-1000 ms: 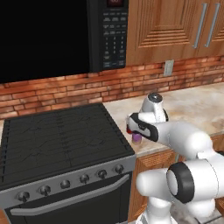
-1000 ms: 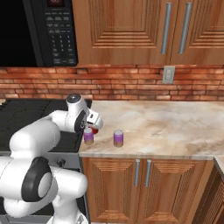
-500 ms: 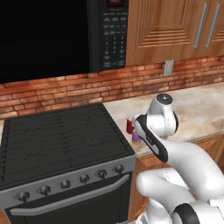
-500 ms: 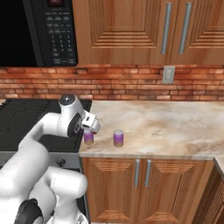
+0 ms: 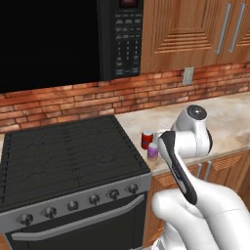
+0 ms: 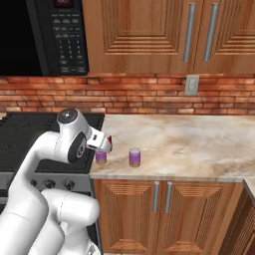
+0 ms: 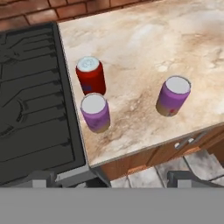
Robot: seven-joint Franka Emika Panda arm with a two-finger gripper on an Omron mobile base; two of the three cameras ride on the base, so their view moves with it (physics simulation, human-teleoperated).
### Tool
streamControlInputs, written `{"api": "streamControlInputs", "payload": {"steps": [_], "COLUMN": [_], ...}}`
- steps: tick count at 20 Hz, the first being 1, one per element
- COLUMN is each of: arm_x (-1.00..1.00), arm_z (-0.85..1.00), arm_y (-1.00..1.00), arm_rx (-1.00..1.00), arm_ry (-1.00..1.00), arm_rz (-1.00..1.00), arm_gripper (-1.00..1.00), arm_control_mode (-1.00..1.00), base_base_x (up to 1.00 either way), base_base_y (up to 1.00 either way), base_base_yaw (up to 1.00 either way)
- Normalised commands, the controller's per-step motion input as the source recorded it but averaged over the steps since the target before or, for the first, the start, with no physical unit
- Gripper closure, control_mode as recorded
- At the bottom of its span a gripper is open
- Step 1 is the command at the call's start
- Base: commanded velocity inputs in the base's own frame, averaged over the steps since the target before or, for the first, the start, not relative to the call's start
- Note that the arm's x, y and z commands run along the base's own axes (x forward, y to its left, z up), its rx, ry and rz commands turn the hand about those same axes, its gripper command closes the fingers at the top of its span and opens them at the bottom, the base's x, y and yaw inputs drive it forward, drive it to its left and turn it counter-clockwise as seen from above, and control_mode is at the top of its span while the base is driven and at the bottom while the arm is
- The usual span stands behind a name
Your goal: Four empty soda cans are scattered around the kitchen. Gather all the cans and cluster them next to the stove for recycling.
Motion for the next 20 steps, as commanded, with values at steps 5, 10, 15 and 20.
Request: {"api": "streamControlInputs", "payload": {"steps": [5,10,15,20], "arm_x": [-0.23,-0.26,-0.36,-0.38], "arm_z": [0.44,0.49,0.34,0.27], "arm_y": [-0.01,-0.01,0.00,-0.01], "arm_rx": [0.00,0.00,-0.01,-0.02], "arm_ry": [-0.03,0.00,0.04,0.04], "arm_rz": [0.03,0.03,0.02,0.00], "arm_gripper": [-1.00,-1.00,-1.00,-1.00], "arm_control_mode": [-1.00,-1.00,-1.00,-1.00], "base_base_x": [0.00,0.00,0.00,0.00], "base_base_y": [0.00,0.00,0.00,0.00], "base_base_yaw": [0.00,0.00,0.00,0.00]}}
